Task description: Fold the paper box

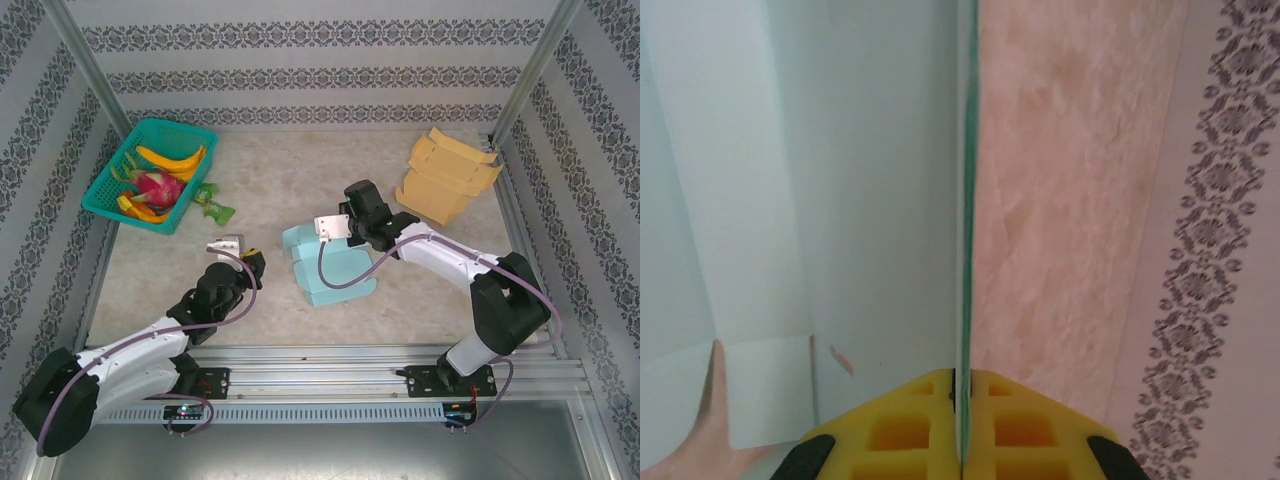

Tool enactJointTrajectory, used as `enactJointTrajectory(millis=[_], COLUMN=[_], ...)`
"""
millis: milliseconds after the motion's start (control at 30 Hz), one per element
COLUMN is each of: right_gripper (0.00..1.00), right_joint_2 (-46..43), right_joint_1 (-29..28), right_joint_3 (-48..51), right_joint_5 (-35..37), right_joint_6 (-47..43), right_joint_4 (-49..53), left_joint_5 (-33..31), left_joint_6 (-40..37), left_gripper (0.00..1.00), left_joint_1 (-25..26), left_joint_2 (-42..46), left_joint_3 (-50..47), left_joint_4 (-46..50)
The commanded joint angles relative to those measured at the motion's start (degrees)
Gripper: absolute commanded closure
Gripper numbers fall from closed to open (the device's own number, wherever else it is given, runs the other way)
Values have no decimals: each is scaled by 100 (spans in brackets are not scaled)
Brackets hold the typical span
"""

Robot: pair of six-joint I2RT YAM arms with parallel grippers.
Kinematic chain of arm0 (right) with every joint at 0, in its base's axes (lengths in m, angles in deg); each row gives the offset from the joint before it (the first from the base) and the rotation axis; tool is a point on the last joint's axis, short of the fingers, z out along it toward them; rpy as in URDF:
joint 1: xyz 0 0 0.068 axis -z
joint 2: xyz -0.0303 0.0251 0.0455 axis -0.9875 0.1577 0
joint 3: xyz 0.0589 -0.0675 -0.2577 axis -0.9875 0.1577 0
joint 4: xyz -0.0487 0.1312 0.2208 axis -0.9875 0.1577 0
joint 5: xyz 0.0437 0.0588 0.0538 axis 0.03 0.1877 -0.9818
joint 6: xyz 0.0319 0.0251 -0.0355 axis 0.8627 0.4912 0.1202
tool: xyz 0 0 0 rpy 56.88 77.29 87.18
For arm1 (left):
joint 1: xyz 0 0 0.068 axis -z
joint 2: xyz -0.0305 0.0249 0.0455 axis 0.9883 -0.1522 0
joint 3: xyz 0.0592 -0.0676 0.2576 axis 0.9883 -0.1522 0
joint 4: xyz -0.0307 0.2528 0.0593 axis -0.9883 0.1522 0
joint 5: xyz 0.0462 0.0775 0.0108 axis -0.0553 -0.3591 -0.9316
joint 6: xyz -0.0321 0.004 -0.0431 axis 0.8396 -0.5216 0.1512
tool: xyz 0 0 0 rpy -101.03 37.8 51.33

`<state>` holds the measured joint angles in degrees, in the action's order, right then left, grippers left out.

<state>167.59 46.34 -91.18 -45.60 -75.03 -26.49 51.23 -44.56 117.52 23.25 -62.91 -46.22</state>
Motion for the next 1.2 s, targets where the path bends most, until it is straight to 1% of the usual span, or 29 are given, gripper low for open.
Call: enactJointTrajectory(millis=[0,133,233,433,600,767,933,1033,1167], right_gripper=[100,100,100,100,100,100,100,100,100], right_joint_2=[117,214,270,407,505,579,506,494,536], right_joint_1=[-123,-178,-196,-225,-230,-246,-264,-324,-443], right_joint_3=[60,173,324,733,1143,1243,1418,1547,1638], right_joint_5=[4,-17,-13,100,212,322,346,447,559], right_joint_6=[-413,-535,-658,-827,-1001,-1134,-1173,-1218,-1094], right_joint_4=[-395,-686,-992,-1870,-2773,-3063,-3392,-3848,-4433], left_joint_5=[-197,10,158,259,654,1005,1160,1215,900], left_joint_6=[-374,-514,-611,-782,-946,-1024,-991,-949,-925], left_gripper=[77,75,74,72,72,72,71,70,70], left_joint_1=[-50,-69,-67,-129,-182,-191,-199,-199,-200], left_joint_2=[-427,-937,-1163,-1437,-1867,-2358,-2684,-2745,-2592], left_joint_3=[-141,-125,-137,-71,-77,-36,78,110,105], left_joint_4=[-352,-828,-1121,-1332,-1698,-2143,-2351,-2443,-2369])
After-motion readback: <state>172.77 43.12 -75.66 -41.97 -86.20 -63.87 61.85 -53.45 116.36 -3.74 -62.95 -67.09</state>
